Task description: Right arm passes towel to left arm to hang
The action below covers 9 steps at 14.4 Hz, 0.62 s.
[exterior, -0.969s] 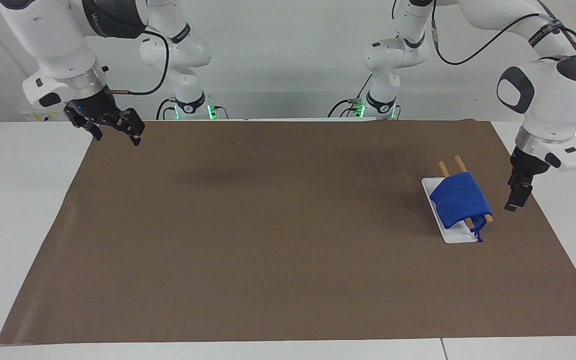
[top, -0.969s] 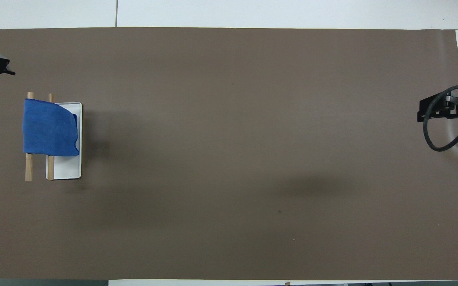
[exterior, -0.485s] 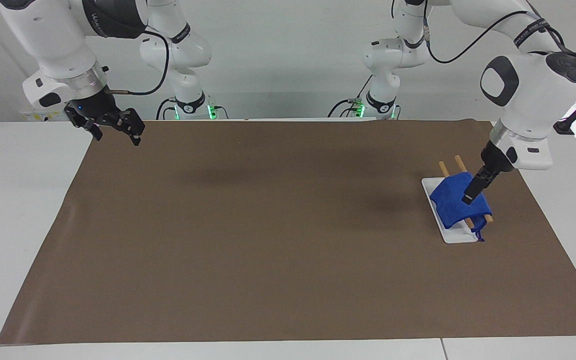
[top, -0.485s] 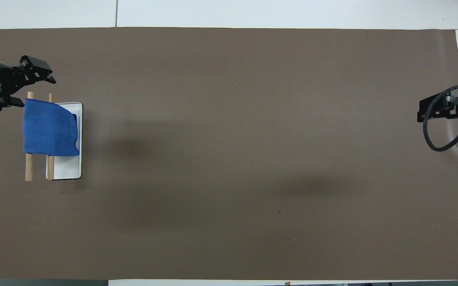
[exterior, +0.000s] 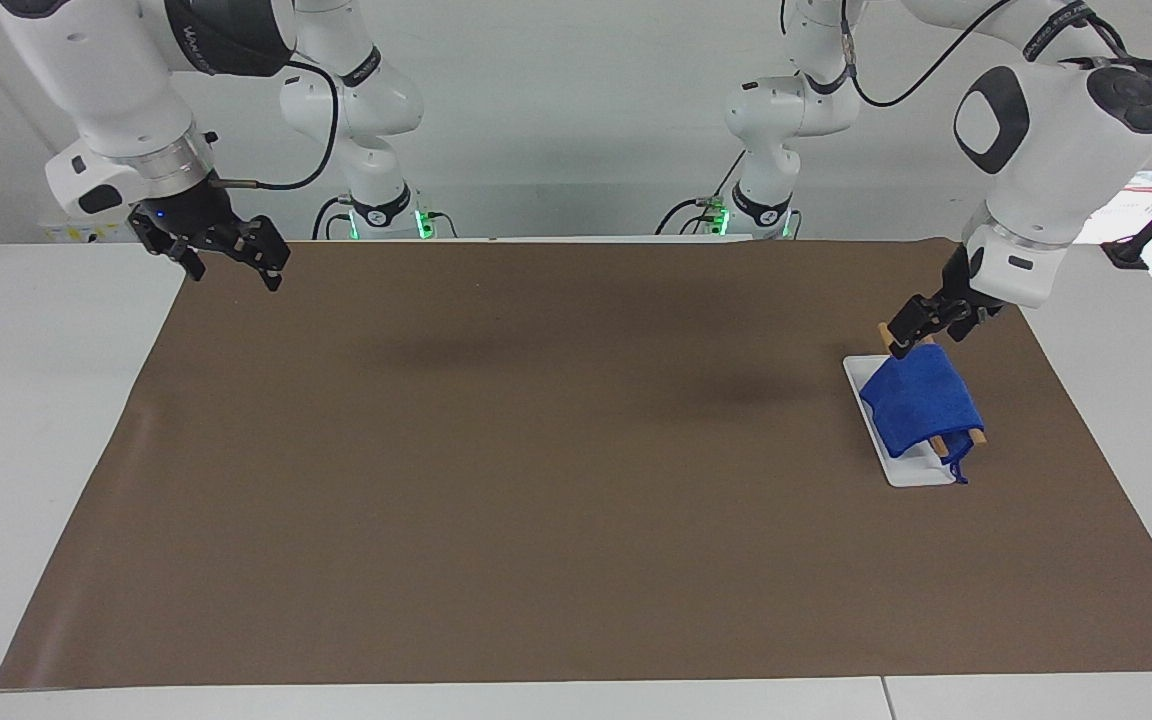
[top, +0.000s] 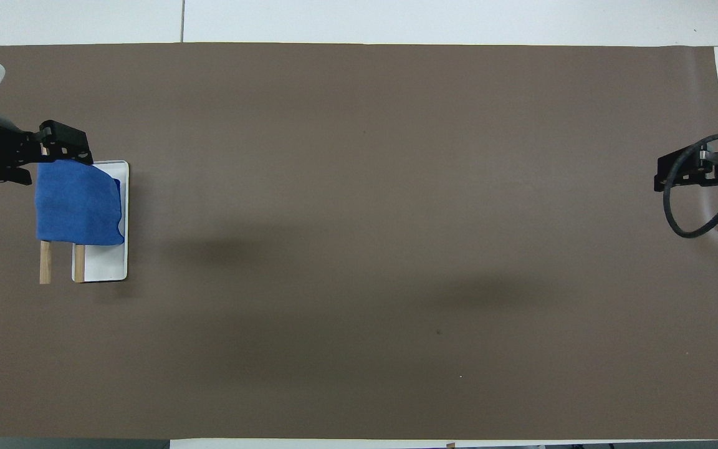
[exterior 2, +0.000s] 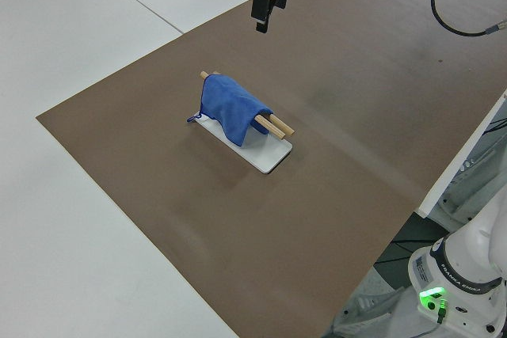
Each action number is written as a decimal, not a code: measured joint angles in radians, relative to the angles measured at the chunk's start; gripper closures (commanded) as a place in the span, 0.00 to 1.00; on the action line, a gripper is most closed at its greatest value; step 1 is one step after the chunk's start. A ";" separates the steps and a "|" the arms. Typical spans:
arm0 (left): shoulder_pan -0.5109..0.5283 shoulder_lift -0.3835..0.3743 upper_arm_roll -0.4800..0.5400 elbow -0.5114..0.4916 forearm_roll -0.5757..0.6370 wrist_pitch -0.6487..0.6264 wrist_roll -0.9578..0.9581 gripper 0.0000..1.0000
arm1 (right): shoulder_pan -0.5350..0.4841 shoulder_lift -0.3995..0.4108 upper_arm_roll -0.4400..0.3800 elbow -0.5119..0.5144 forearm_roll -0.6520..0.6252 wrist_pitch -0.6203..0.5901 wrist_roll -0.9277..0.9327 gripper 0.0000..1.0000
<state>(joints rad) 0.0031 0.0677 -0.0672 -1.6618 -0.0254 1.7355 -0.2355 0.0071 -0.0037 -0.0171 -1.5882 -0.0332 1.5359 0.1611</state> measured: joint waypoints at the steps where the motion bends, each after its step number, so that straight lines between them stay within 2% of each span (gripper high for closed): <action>1: -0.002 -0.007 -0.002 0.000 0.000 -0.018 0.018 0.00 | 0.000 0.000 0.000 0.000 0.000 0.000 0.000 0.00; 9: -0.033 -0.034 -0.005 -0.004 0.000 -0.085 0.074 0.00 | 0.000 0.000 0.000 0.000 0.000 0.000 0.000 0.00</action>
<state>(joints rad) -0.0299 0.0334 -0.0724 -1.6662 -0.0256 1.6503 -0.1619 0.0071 -0.0040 -0.0171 -1.5882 -0.0329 1.5359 0.1610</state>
